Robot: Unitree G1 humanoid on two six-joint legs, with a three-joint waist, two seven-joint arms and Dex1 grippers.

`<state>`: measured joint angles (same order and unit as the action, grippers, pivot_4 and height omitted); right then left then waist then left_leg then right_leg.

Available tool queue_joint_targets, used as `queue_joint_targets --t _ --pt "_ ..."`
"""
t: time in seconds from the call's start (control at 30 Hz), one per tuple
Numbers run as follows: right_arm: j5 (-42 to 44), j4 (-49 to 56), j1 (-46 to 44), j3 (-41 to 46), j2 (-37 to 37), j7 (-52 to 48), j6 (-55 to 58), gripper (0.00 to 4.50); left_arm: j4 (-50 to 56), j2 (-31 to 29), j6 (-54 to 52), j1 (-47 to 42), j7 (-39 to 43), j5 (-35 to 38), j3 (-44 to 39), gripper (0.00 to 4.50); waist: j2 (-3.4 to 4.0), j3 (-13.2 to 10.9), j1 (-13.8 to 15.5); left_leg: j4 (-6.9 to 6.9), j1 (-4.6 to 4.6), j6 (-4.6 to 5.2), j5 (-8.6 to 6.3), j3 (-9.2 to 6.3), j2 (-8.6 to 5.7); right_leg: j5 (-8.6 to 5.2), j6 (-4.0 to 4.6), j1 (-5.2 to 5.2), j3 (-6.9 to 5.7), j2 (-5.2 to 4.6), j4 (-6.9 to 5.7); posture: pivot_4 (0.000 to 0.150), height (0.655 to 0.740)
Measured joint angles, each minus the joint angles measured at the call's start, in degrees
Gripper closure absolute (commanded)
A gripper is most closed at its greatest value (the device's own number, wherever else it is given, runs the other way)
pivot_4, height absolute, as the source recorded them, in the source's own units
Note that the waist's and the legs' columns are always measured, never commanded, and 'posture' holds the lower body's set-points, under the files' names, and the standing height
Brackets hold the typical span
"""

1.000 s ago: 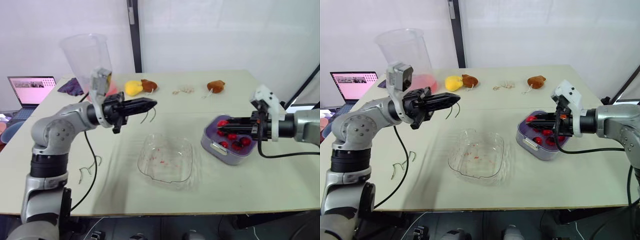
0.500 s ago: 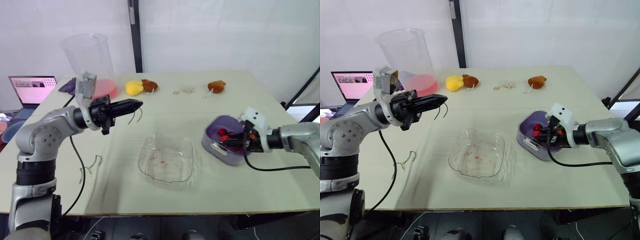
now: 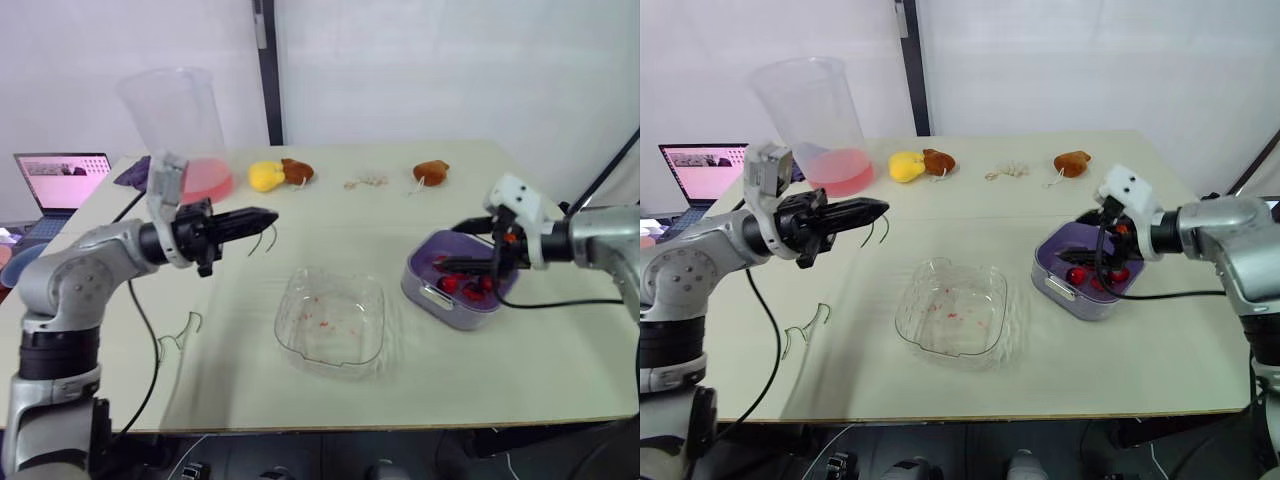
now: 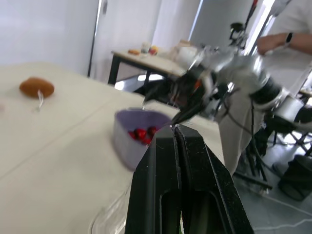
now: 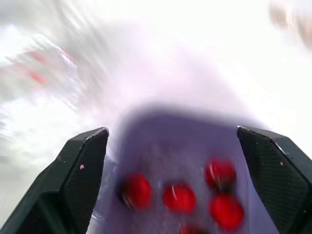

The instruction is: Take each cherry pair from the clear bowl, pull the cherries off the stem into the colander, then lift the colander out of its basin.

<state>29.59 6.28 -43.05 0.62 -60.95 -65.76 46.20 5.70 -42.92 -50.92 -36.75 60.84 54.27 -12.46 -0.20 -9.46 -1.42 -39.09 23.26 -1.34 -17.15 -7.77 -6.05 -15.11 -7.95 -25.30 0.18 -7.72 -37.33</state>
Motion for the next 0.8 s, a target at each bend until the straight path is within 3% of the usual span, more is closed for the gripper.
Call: queue_joint_targets --t 0.13,0.23,0.5,0.67,0.8 --pt "15.6 7.8 -11.8 3.6 5.5 -1.8 10.3 0.03 -0.1 -5.4 -2.0 7.9 1.2 -0.7 -0.5 4.50 0.01 0.0 -0.6 0.03 0.00 0.00 0.00 -0.10 0.04 0.00 0.00 0.05 -0.04 0.02 0.04 0.150 0.7400" --pt "20.2 11.6 -13.0 3.5 6.4 -3.1 12.2 0.03 -1.1 -9.2 -3.3 14.8 1.0 -1.6 -2.7 4.50 -0.04 0.0 0.0 -0.04 0.00 0.05 -0.03 -0.15 -0.07 0.00 0.00 0.17 -0.06 -0.03 0.13 0.150 0.7400" --pt "16.4 9.5 -12.8 -2.7 8.3 -2.6 10.0 0.03 -2.2 -3.7 -9.4 28.2 -9.8 -2.0 -8.0 4.50 -0.05 0.0 0.7 -0.08 0.02 0.06 -0.03 -0.10 -0.07 0.00 0.00 0.10 -0.01 -0.04 0.04 0.150 0.7400" --pt "15.7 9.3 -13.2 -3.5 8.5 -1.1 10.8 0.03 -4.8 -2.9 -5.7 28.1 -11.3 -6.7 -6.4 4.50 -0.04 0.0 0.8 -0.08 0.00 0.03 -0.02 -0.09 -0.05 0.00 0.00 0.09 -0.01 -0.04 0.01 0.150 0.7400" --pt "15.7 10.2 -13.0 -3.3 8.3 0.4 11.4 0.00 -10.1 -2.9 -2.2 25.0 -11.5 -10.4 -5.8 3.09 -0.05 0.0 0.7 -0.07 0.00 0.03 -0.02 -0.08 -0.05 0.00 0.00 0.08 -0.02 -0.04 0.02 0.150 0.7400"
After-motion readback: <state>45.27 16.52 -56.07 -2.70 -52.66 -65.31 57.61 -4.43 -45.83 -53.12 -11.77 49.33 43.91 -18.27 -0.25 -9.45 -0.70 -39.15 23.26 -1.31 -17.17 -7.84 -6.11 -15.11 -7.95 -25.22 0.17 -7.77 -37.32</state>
